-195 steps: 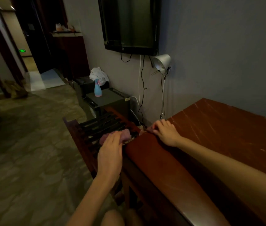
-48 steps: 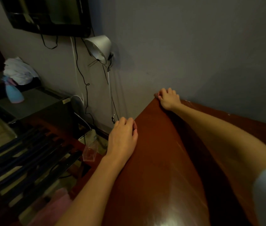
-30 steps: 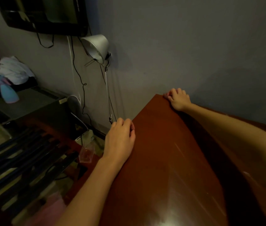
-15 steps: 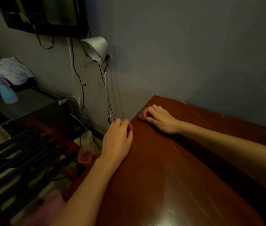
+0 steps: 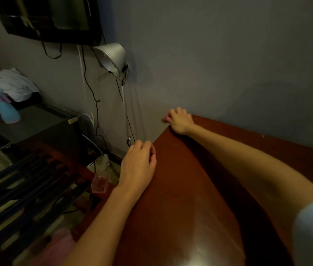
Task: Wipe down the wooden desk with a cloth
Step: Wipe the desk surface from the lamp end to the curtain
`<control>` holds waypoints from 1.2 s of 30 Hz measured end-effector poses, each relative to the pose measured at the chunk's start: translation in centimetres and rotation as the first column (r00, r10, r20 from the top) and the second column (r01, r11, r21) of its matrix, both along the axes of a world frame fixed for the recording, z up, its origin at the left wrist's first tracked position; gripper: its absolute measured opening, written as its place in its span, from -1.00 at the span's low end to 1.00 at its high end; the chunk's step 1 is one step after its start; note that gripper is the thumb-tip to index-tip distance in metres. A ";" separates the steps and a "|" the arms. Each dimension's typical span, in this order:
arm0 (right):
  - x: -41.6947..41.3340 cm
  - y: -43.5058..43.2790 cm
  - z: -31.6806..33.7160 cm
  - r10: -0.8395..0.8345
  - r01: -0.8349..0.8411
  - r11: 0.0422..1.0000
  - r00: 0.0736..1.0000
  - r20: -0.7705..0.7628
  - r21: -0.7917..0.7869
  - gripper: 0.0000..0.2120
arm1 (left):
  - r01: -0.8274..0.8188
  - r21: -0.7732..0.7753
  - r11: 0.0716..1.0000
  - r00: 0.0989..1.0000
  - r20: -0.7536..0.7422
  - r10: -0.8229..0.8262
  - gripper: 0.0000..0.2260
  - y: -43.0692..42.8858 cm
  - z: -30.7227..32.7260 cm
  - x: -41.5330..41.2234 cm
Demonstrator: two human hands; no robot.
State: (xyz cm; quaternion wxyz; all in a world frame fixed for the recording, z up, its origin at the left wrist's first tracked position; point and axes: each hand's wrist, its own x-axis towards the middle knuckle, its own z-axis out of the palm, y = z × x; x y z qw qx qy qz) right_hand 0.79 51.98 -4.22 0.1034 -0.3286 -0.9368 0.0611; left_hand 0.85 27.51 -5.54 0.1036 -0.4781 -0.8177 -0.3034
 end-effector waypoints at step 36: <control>9.7 6.1 -0.3 -0.098 0.097 0.995 0.993 -0.058 -0.013 -0.75 | -0.006 -0.001 1.000 1.000 0.020 0.006 -0.92 0.0 0.0 0.1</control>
